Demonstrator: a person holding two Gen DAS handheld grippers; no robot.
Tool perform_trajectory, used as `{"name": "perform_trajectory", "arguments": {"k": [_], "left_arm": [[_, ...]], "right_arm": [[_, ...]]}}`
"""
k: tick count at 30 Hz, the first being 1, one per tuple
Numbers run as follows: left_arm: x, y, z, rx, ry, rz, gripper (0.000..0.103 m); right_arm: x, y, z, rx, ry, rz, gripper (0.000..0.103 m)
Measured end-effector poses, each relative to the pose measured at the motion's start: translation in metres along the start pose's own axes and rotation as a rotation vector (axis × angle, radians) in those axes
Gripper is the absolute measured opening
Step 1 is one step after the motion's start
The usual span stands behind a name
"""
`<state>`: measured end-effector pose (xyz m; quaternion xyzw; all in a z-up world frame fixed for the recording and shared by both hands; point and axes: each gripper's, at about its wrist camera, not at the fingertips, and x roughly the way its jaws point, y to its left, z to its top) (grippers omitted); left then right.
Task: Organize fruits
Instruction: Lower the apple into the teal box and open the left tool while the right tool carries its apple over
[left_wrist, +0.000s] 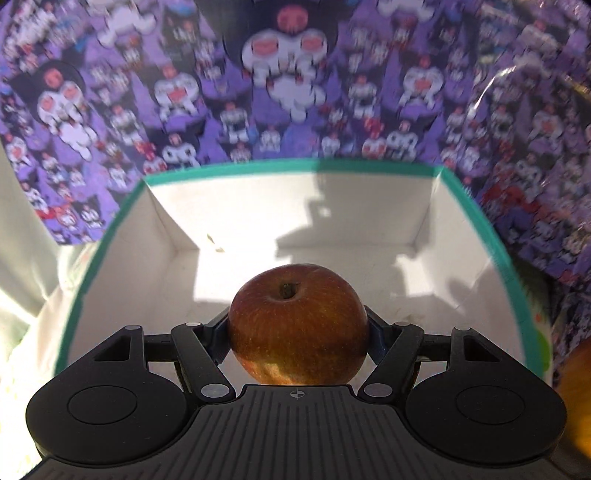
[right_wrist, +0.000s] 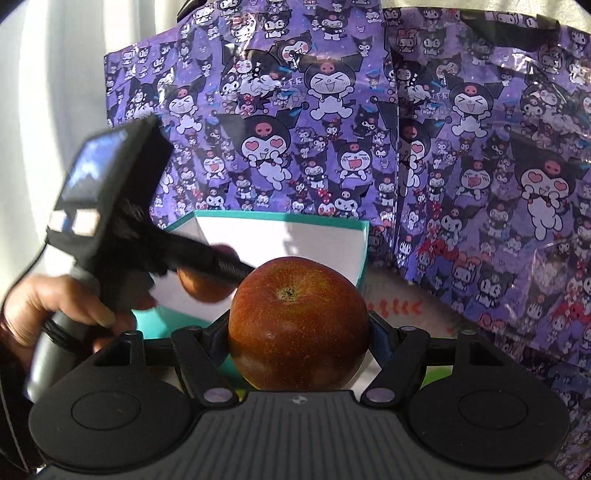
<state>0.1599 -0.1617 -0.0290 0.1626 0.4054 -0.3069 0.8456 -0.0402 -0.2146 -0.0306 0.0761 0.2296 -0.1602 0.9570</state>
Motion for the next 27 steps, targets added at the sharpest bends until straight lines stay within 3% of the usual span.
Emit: {"name": "perform_trajectory", "arguments": {"k": [6,11,14,19,27], "left_arm": [[0.033,0.0,-0.004,0.003,0.101,0.008,0.074],[0.032,0.002,-0.001,0.008,0.088,0.005,0.073],[0.026,0.003,-0.001,0.001,0.07,-0.002,0.088],[0.003,0.012,-0.005,-0.05,0.027,0.016,0.091],[-0.076,0.029,-0.027,-0.177,-0.087,0.075,0.093]], "right_arm": [[0.014,0.005,0.011,-0.017,-0.006,0.001,0.072],[0.025,0.008,0.015,-0.028,0.004,0.008,0.072],[0.029,0.008,0.017,-0.031,0.006,0.005,0.072],[0.033,0.007,0.018,-0.03,0.008,0.002,0.072],[0.046,0.007,0.023,-0.012,0.029,-0.013,0.072]]}}
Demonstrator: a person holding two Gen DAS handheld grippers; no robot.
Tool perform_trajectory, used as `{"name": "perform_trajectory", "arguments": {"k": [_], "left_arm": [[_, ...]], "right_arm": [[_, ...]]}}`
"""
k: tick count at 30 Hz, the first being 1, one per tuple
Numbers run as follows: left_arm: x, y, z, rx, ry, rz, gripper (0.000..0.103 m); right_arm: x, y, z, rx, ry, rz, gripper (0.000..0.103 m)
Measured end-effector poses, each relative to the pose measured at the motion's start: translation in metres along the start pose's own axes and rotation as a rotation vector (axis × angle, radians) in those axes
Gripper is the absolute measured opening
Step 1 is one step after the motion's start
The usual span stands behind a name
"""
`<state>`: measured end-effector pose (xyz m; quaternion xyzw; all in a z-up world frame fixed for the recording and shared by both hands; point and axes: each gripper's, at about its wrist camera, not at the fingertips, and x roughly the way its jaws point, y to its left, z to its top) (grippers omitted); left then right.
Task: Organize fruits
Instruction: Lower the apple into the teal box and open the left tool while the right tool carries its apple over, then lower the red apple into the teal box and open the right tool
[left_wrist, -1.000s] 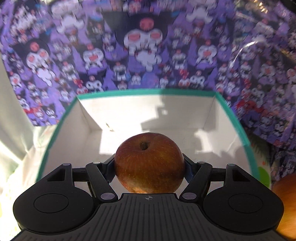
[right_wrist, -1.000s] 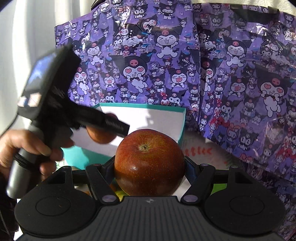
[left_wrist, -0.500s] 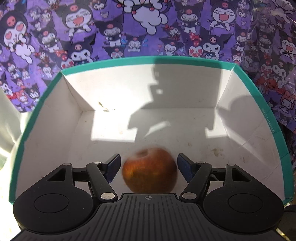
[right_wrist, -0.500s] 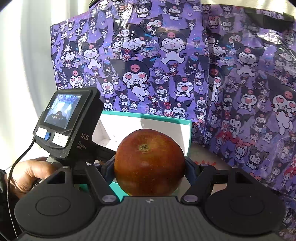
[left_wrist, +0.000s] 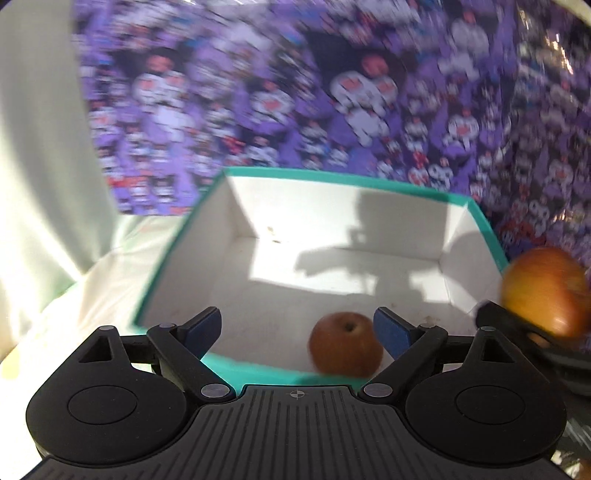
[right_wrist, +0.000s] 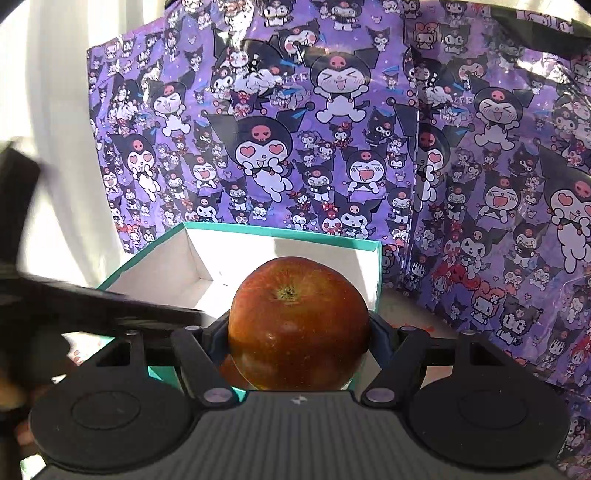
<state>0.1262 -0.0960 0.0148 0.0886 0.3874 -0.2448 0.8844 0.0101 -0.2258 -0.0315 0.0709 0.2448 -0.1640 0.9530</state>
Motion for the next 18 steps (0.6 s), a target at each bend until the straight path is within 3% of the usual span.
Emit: {"name": "perform_trajectory", "arguments": {"k": [2,7,18], "left_arm": [[-0.014,0.004,-0.005,-0.02,-0.016,0.039,0.094],[-0.03,0.013,-0.017,-0.034,-0.001,-0.067,0.095],[-0.032,0.007,-0.03,0.02,0.016,-0.059,0.095]], "right_arm": [[0.005,0.001,0.001,0.011,0.012,-0.009,0.072],[0.021,0.005,0.002,0.022,0.061,-0.035,0.072],[0.045,0.011,-0.005,0.009,0.137,-0.058,0.072]]}}
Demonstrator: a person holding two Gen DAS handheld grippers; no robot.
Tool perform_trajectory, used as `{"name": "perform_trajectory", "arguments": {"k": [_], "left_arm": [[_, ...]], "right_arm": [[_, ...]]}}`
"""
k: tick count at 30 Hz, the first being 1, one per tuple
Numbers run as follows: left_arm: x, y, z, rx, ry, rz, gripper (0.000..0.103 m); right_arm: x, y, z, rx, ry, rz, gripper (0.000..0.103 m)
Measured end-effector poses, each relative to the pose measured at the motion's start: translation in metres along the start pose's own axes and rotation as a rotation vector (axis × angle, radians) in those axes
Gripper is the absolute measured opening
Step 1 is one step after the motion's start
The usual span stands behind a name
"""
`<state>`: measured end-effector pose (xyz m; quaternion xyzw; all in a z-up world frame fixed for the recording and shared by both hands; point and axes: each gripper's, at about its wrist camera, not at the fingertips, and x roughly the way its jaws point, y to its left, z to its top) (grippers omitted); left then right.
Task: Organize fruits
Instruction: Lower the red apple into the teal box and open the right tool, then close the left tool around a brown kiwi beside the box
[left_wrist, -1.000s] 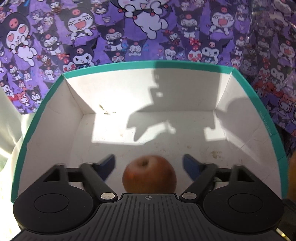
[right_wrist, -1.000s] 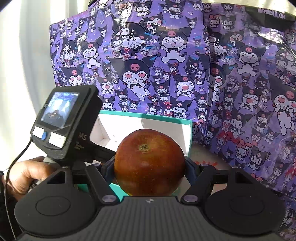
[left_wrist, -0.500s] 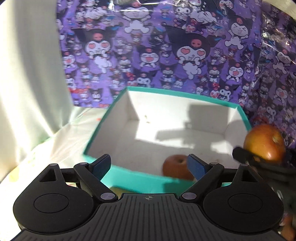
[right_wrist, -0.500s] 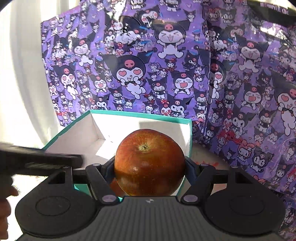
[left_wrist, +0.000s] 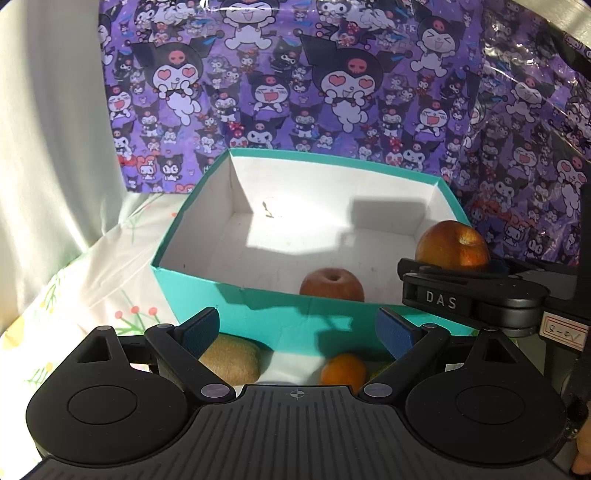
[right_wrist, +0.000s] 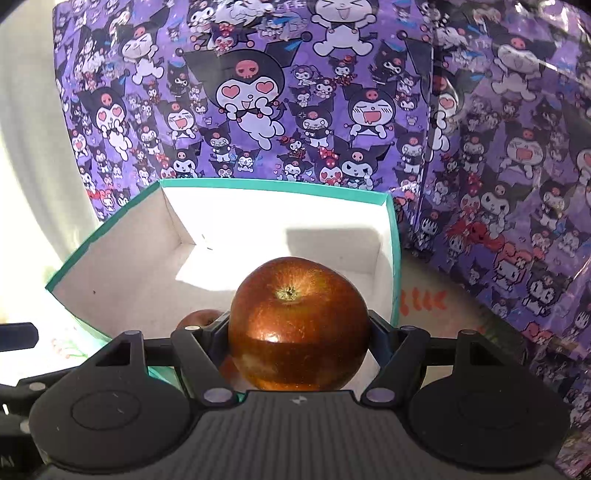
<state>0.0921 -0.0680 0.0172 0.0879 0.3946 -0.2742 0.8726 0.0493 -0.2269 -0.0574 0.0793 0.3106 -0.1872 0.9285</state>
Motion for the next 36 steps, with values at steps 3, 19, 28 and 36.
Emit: {"name": "perform_trajectory", "arguments": {"k": [3,19,28,36], "left_arm": [[0.001,0.0,-0.002,0.005,0.005,-0.005,0.095],[0.003,-0.005,-0.014,0.033,0.035,-0.016,0.095],[0.002,-0.005,-0.031,0.039,0.055,-0.02,0.095],[-0.014,0.002,-0.059,0.077,0.012,-0.044,0.095]], "right_arm": [[0.002,0.001,0.001,-0.01,0.007,-0.012,0.072],[-0.022,-0.01,0.006,0.017,-0.044,0.018,0.083],[-0.092,-0.017,-0.023,-0.062,-0.258,0.027,0.103],[-0.103,-0.019,-0.058,-0.046,-0.133,0.138,0.103]]}}
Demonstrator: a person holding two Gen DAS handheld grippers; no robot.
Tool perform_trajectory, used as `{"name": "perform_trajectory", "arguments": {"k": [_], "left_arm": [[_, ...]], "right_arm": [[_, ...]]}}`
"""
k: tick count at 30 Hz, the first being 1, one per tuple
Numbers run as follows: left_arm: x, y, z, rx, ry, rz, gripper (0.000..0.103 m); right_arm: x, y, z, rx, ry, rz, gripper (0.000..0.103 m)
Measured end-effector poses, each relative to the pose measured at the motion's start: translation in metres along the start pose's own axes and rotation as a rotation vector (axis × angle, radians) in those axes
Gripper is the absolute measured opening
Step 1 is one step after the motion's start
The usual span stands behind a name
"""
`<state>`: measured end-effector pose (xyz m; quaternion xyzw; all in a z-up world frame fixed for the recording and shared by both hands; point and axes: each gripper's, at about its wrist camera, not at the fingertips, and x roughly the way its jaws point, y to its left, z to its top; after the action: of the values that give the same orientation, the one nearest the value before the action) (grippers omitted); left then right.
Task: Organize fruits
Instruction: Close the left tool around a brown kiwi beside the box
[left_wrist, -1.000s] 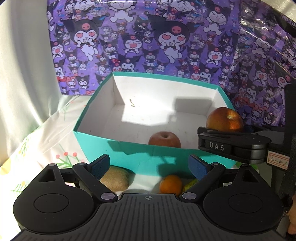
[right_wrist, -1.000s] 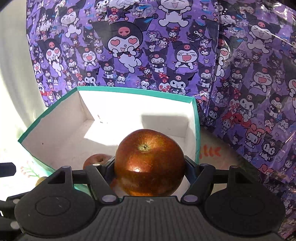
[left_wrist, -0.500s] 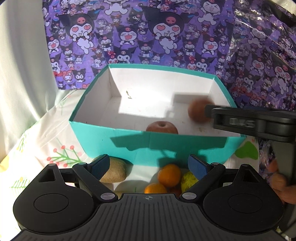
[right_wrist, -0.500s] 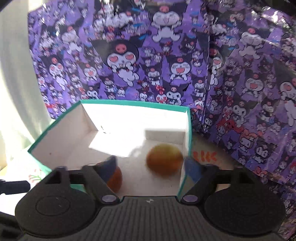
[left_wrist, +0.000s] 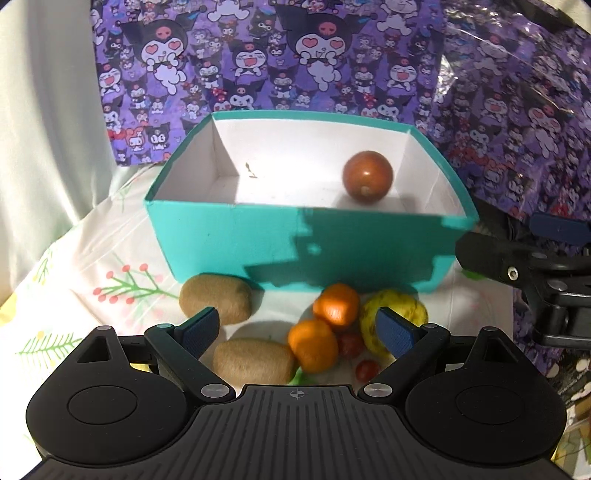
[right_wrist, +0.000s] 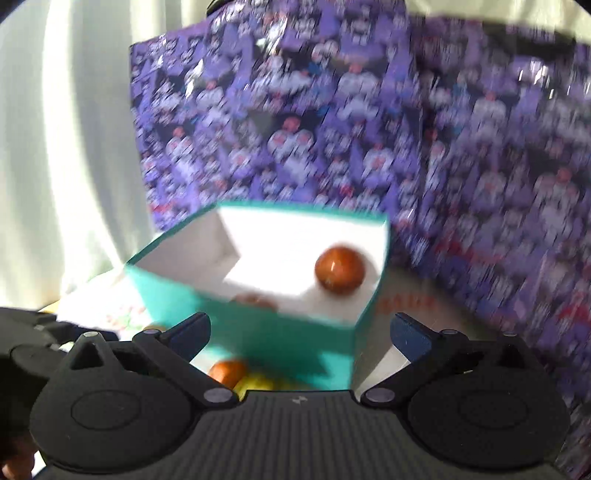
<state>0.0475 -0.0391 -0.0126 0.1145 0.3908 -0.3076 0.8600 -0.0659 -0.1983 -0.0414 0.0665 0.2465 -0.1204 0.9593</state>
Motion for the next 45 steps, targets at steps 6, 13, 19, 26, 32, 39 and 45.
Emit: {"name": "perform_trajectory", "arguments": {"k": [6,13,19,26,32,39,45], "left_arm": [[-0.003,0.004,-0.03,0.066,0.009,-0.053,0.095],[0.009,0.014,-0.048,0.082,0.039,-0.045,0.088],[0.023,0.03,-0.039,0.118,0.001,-0.038,0.085],[0.045,0.03,-0.037,0.185,0.029,-0.035,0.078],[0.053,0.028,-0.042,0.261,0.002,-0.061,0.079],[0.061,0.024,-0.042,0.31,-0.004,-0.073,0.078],[0.065,0.025,-0.042,0.357,-0.006,-0.068,0.081]], "right_arm": [[-0.004,0.011,-0.025,-0.055,0.034,-0.047,0.103],[0.0,0.009,-0.034,-0.022,0.066,-0.073,0.103],[0.006,0.011,-0.037,-0.011,0.103,-0.087,0.103],[0.009,0.014,-0.038,-0.012,0.118,-0.097,0.103],[0.013,0.018,-0.041,-0.022,0.134,-0.1,0.103],[0.019,0.024,-0.042,-0.043,0.158,-0.097,0.103],[0.026,0.026,-0.04,-0.051,0.171,-0.104,0.103]]}}
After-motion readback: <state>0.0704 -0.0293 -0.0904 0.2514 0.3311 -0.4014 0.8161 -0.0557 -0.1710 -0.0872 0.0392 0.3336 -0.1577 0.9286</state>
